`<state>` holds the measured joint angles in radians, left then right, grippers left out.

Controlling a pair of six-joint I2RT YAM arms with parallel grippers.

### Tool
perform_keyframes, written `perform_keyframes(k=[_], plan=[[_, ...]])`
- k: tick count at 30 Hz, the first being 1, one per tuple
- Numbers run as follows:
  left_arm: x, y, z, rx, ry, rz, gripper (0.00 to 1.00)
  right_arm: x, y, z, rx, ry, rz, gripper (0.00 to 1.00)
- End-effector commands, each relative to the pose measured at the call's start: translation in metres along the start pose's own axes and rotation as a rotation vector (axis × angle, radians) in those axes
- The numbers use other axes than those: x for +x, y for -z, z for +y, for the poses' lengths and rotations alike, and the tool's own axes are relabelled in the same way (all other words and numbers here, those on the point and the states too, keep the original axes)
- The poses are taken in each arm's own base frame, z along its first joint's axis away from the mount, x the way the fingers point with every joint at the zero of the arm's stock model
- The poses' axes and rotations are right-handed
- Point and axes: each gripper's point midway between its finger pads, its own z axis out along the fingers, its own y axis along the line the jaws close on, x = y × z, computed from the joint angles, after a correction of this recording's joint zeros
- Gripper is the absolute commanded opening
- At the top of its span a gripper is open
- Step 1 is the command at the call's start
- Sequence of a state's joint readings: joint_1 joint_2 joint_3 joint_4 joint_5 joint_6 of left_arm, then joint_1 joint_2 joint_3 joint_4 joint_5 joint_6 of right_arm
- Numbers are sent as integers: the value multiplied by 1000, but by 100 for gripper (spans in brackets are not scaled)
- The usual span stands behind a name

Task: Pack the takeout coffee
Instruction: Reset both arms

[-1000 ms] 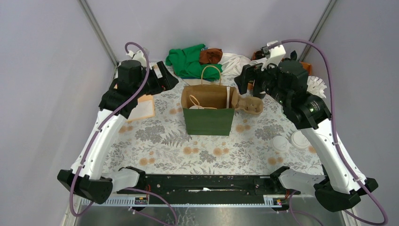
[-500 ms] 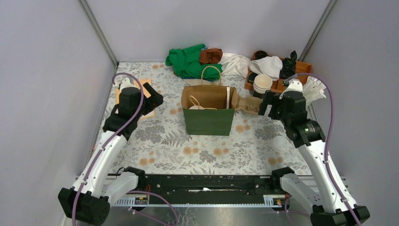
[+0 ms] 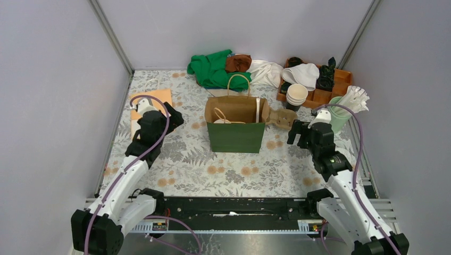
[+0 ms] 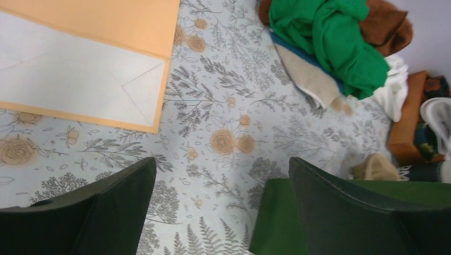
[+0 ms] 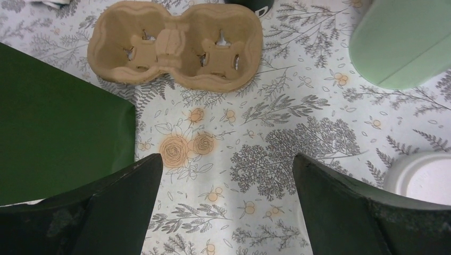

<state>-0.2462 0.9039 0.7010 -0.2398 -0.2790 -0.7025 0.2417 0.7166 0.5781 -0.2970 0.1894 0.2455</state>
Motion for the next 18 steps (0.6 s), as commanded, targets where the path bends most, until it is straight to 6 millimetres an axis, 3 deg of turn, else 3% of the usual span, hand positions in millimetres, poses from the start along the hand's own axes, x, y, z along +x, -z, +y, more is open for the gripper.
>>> perform_keyframes(k=[1,5,11,18], plan=[[-7,-17,5,32,-111,-107,99,-20,-20,12,-58,32,-114,100],[-6,-31,28,-46,-218,-170,99,-9,-43,-5,-15,-14,-115,93],[-5,-52,57,-182,-370,-218,99,-1,-67,-43,150,-6,-115,94],[5,-77,82,-202,-414,-269,99,-6,-103,-59,180,-45,-211,89]])
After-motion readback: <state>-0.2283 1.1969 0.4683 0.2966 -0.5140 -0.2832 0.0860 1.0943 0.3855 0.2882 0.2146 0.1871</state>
